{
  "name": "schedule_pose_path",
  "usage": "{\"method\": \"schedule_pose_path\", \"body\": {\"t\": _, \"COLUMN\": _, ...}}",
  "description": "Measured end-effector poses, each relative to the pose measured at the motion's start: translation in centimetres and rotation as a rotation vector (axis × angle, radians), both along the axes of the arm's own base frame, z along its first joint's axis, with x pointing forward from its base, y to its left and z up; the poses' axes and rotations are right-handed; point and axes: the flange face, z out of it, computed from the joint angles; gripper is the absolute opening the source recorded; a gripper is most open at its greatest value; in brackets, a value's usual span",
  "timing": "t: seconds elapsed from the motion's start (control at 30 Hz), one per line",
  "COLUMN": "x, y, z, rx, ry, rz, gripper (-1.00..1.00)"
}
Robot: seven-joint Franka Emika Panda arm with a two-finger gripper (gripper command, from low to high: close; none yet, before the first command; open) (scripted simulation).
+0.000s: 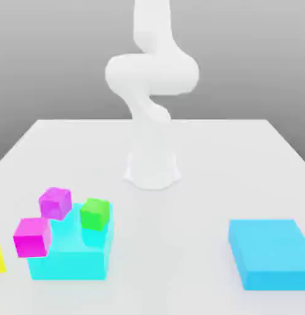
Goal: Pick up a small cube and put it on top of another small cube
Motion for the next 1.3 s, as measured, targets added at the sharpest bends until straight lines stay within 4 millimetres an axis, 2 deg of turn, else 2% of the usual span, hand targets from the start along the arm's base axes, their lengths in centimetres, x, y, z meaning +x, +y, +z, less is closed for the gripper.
{"method": "schedule_pose_path", "body": {"t": 0.13, "x": 4.5, "y": -4.5, "z": -5.8, "rx": 0.077, "ry": 0.105, "rz": -0.099, "gripper": 0.00}}
{"method": "schedule_pose_path", "body": {"t": 0.27, "x": 7.5, "y": -9.2, "z": -12.1, "rx": 0.145, "ry": 0.202, "rz": -0.207, "gripper": 0.00}}
{"method": "schedule_pose_path", "body": {"t": 0.4, "x": 9.2, "y": -14.0, "z": -18.9, "rx": 0.206, "ry": 0.295, "rz": -0.325, "gripper": 0.00}}
{"method": "schedule_pose_path", "body": {"t": 0.5, "x": 9.5, "y": -17.6, "z": -24.2, "rx": 0.246, "ry": 0.364, "rz": -0.419, "gripper": 0.00}}
{"method": "schedule_pose_path", "body": {"t": 0.67, "x": 7.6, "y": -24.4, "z": -33.1, "rx": 0.306, "ry": 0.472, "rz": -0.607, "gripper": 0.00}}
{"method": "schedule_pose_path", "body": {"t": 0.8, "x": 5.3, "y": -27.7, "z": -40.1, "rx": 0.333, "ry": 0.561, "rz": -0.730, "gripper": 0.00}}
{"method": "schedule_pose_path", "body": {"t": 0.93, "x": 1.4, "y": -31.3, "z": -46.7, "rx": 0.351, "ry": 0.647, "rz": -0.870, "gripper": 0.00}}
{"method": "schedule_pose_path", "body": {"t": 1.0, "x": 0.4, "y": -32.1, "z": -49.7, "rx": 0.352, "ry": 0.668, "rz": -0.905, "gripper": 0.00}}
{"method": "schedule_pose_path", "body": {"t": 1.1, "x": 0.0, "y": -32.4, "z": -54.0, "rx": 0.353, "ry": 0.674, "rz": -0.915, "gripper": 0.00}}
{"method": "schedule_pose_path", "body": {"t": 1.13, "x": -0.1, "y": -32.4, "z": -54.9, "rx": 0.354, "ry": 0.674, "rz": -0.916, "gripper": -1.00}}
{"method": "schedule_pose_path", "body": {"t": 1.3, "x": -0.1, "y": -32.4, "z": -54.9, "rx": 0.354, "ry": 0.674, "rz": -0.916, "gripper": -1.00}}
